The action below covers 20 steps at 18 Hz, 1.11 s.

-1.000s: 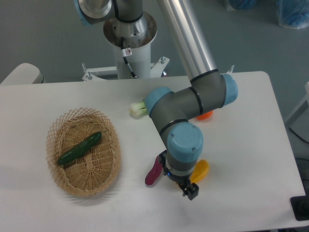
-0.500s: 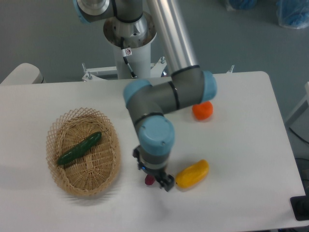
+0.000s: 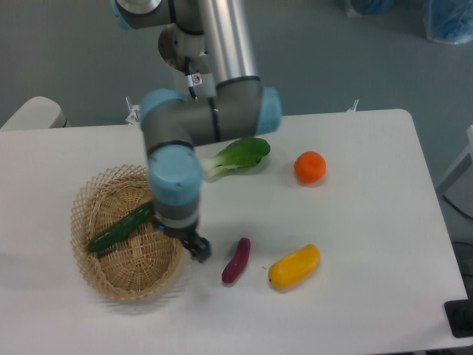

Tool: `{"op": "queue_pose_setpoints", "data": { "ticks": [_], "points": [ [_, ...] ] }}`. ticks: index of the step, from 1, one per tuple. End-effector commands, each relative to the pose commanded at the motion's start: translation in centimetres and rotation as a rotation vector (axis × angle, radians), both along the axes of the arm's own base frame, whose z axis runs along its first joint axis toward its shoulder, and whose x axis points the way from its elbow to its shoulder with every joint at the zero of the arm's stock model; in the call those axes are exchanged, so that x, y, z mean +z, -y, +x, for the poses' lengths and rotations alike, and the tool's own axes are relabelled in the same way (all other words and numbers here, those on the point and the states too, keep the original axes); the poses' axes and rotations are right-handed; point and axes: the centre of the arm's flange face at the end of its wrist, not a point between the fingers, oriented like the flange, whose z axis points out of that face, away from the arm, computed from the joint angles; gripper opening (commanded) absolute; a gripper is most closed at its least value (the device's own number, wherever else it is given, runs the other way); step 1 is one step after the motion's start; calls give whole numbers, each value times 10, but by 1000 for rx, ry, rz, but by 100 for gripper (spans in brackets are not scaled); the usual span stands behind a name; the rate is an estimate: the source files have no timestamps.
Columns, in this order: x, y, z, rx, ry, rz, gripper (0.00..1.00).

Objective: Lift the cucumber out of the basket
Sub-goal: 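Move the gripper from the vegetables over to the wicker basket, then lower the gripper into the basket onto the green cucumber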

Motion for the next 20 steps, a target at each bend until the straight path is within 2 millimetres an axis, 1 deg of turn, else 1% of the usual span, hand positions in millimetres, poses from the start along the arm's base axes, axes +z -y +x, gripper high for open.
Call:
{"op": "queue_pose_setpoints", "data": {
  "ticks": [1,3,6,8,11,12,14,16,18,19,20],
  "points": [
    [-1,-4,14,3,0,-4,100],
    [-10,-12,29,9,-4,1,100],
    [-37,-4,48,-11,-5,-1,100],
    [-46,-3,58,-14,-5,2,100],
    [-50,-5,66,-5,-2,-2,100],
    [-53,-6,71,4,4,-7,100],
    [-64,-9,72,27,7,-17,100],
    [-67,-16,80,52,-5,8,100],
    [-71,-19,80,85,-7,11,100],
    [-73,-19,80,90,-6,7,99],
    [-72,-20,79,92,-7,10,85]
  ]
}}
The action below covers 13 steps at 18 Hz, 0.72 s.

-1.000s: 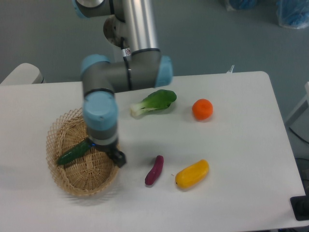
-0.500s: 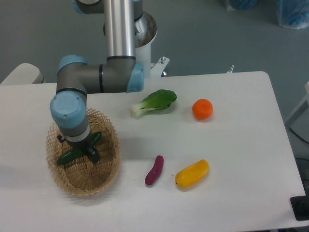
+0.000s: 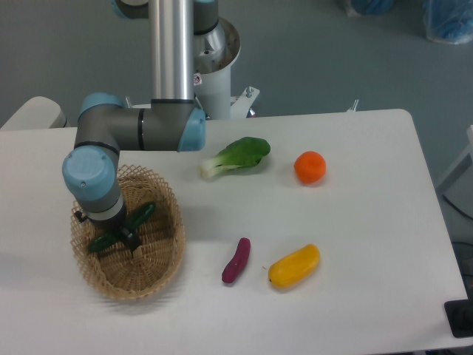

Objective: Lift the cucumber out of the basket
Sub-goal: 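Lower the gripper into the basket onto the green cucumber, then close the gripper on the cucumber and lift it from the basket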

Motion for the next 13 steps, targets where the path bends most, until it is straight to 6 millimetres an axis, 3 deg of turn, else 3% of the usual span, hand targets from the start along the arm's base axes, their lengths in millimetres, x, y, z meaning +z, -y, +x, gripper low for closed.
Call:
{"op": "queue_pose_setpoints", "data": {
  "ticks": [3,5,7,13],
  "points": [
    [0,0,0,18,1,-3,37],
    [8,-3,-2,47,-13,6,24],
    [15,-5,-5,50,-23,15,18],
    [36,-4,-9,63,-42,28,18]
  ]
}}
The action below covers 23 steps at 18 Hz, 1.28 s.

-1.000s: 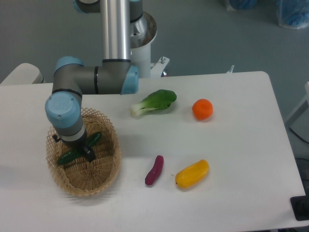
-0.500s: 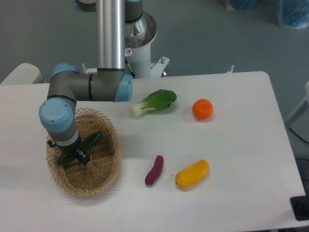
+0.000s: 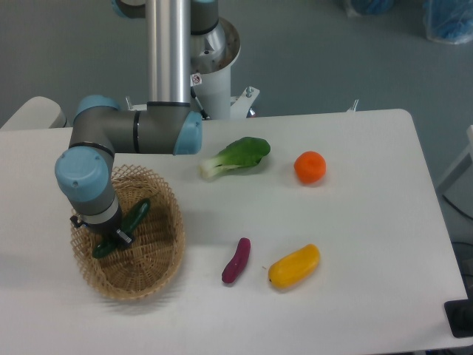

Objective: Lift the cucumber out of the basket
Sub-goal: 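Close the gripper on the cucumber and lift it from the basket, then carry the cucumber away from the basket toward the sweet potato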

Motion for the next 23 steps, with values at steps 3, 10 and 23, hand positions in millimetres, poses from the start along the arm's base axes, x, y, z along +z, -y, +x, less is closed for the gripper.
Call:
{"op": "queue_pose_setpoints", "data": {
  "ticks": [3,10,23],
  "points": [
    [15,3,-18,26,-11,24,18],
    [54,-3,-90,100,-5,16,19],
    [52,25,-252,80,-26,26,16]
  ]
}}
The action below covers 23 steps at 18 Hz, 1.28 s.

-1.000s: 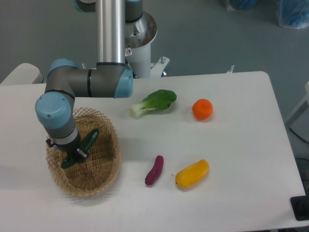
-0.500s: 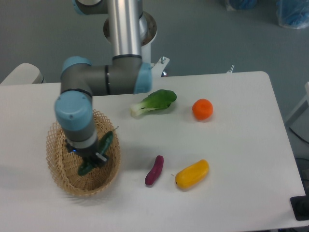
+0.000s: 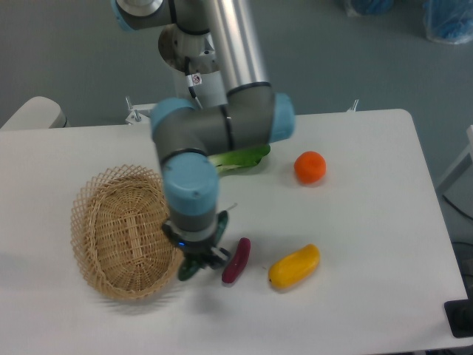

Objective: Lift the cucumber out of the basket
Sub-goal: 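Carry the cucumber away from the basket toward the sweet potato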

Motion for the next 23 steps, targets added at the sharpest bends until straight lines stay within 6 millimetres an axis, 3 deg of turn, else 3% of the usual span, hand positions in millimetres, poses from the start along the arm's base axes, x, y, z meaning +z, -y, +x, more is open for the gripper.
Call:
{"op": "queue_pose_setpoints", "data": {
  "ticks": [8,11,14,23],
  "points": [
    [-16,9,-70,-74,-15,0,15],
    [-17,15,-86,-99,-12,-5,15],
    [-17,15,-98,-119,-2,-14,15],
    [-20,13,-104,-256,-23,-32,15]
  ]
}}
